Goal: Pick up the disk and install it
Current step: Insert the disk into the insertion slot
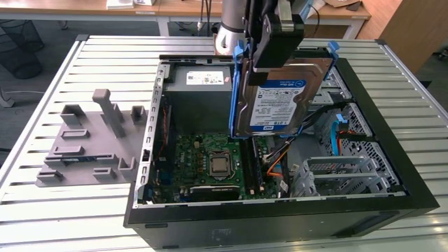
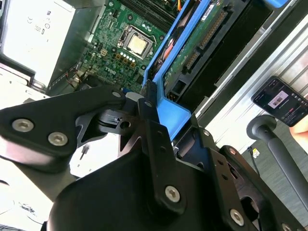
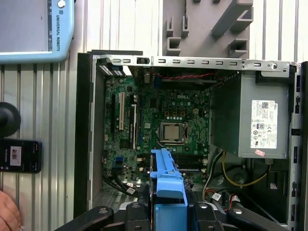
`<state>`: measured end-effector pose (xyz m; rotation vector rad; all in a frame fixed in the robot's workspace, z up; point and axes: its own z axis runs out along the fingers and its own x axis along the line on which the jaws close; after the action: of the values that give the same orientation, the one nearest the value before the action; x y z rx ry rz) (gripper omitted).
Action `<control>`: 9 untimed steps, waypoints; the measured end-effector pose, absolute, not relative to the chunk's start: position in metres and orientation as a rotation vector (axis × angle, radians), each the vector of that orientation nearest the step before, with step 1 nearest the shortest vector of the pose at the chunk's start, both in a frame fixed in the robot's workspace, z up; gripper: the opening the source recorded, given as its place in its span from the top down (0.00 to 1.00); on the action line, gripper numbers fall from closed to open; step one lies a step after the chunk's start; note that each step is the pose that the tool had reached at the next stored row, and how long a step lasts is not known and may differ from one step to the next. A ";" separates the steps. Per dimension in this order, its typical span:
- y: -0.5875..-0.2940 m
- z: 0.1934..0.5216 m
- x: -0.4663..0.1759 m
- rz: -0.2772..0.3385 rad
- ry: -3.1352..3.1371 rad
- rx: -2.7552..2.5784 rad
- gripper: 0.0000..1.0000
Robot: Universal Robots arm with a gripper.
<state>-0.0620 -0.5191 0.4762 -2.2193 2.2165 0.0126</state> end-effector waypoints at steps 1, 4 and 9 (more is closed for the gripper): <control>-0.519 0.476 -0.062 0.013 2.217 -2.219 0.64; -0.519 0.476 -0.060 0.013 2.216 -2.220 0.64; -0.520 0.476 -0.042 0.013 2.217 -2.220 0.64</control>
<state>-0.0418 -0.5199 0.4761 -2.2195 2.2167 0.0128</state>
